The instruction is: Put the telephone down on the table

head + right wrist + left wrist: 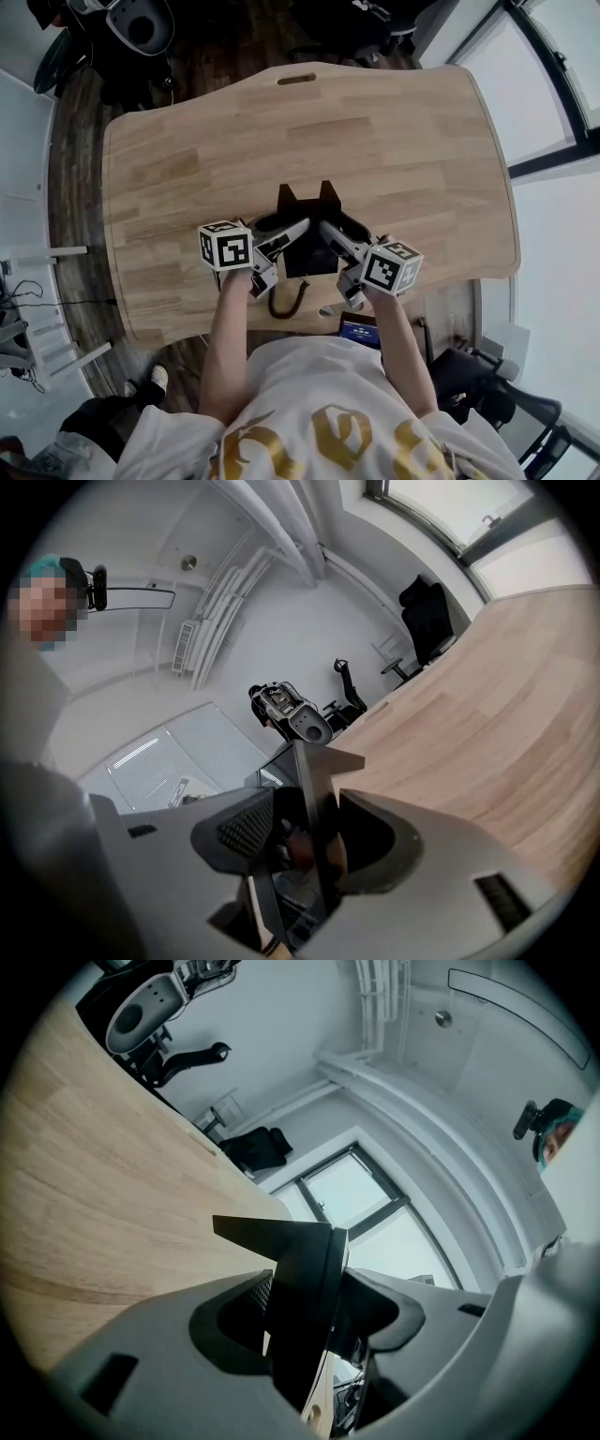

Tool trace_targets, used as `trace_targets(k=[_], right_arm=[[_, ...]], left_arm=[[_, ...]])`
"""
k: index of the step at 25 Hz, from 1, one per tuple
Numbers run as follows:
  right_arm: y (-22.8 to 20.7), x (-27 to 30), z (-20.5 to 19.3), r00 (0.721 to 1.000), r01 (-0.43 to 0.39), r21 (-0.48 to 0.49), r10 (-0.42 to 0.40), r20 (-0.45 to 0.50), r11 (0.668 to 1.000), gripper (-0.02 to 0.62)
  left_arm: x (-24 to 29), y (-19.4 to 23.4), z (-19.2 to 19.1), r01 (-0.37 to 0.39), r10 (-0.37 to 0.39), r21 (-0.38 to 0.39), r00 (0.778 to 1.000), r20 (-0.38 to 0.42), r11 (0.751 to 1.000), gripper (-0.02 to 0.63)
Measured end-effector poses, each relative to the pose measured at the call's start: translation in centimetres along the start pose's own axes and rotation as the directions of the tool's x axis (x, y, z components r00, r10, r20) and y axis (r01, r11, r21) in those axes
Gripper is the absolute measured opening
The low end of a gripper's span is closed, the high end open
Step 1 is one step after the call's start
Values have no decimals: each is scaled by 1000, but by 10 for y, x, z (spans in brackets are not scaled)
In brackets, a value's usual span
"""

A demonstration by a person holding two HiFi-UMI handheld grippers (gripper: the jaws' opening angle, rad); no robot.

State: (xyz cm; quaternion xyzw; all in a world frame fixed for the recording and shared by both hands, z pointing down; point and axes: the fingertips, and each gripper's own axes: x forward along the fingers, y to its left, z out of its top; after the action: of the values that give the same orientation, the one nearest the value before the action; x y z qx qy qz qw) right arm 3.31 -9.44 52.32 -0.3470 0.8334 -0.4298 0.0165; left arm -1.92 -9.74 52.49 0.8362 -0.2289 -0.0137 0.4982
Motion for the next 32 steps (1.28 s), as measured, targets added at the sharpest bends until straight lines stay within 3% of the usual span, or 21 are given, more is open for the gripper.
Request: trace_targets(k=[32], right_arm=[[-57,46,-20,990,63,79,-53,-127,995,199]], left_arm=[[20,73,-3,-49,47,-150,999,-13,987,221]])
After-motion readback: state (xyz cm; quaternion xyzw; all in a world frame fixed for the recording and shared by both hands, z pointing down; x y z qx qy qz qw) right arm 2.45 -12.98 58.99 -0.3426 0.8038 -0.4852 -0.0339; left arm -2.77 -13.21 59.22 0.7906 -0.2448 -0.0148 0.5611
